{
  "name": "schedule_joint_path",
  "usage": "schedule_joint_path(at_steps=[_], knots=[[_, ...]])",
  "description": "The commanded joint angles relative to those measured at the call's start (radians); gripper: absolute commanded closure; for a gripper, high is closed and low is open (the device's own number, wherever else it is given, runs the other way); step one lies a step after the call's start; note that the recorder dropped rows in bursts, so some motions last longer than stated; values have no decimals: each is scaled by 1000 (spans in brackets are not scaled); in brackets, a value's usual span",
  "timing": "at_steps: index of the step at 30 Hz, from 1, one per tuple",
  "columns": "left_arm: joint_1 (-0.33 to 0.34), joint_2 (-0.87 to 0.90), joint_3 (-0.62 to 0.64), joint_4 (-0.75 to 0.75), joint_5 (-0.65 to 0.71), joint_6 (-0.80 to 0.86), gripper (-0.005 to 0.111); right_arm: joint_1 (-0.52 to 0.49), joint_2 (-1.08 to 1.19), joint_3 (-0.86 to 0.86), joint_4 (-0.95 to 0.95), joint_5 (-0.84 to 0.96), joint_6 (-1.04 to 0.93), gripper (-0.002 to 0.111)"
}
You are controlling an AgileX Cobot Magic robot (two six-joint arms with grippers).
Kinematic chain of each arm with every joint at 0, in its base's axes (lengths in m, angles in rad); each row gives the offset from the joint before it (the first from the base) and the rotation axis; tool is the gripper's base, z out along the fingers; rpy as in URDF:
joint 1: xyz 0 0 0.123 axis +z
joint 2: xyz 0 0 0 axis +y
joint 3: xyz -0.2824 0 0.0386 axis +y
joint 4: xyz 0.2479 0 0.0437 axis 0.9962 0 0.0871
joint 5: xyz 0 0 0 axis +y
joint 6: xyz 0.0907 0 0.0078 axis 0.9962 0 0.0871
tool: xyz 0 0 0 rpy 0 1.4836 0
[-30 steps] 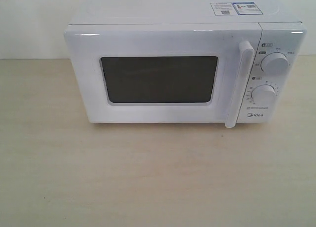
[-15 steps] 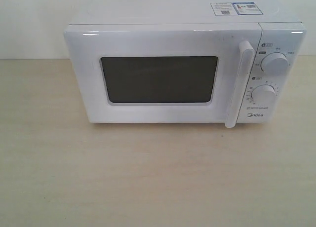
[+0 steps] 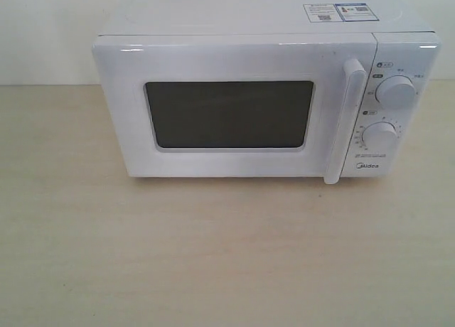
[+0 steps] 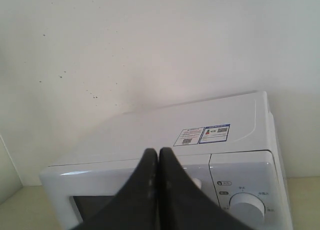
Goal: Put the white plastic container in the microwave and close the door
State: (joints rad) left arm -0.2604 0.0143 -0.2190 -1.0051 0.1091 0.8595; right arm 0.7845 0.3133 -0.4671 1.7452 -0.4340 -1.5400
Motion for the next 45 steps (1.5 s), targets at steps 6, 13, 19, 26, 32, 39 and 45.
schedule_joint_path(at_steps=[6,13,19,26,32,39,45], knots=[[78,-14,20,3,-11,8,102,-5,-2,5,-1,2,-3,108],[78,-14,20,80,-27,8,102,-5,-2,5,-1,2,-3,108],[78,-14,24,91,-33,-12,102,-5,-2,5,-1,2,-3,108],[78,-14,80,719,-23,-679,102,-5,-2,5,-1,2,-3,108],[78,-14,176,925,6,-953,102,-5,-2,5,-1,2,-3,108],[78,-14,219,972,2,-950,102,-5,-2,5,-1,2,-3,108],[78,-14,219,989,15,-941,102,-5,-2,5,-1,2,-3,108]])
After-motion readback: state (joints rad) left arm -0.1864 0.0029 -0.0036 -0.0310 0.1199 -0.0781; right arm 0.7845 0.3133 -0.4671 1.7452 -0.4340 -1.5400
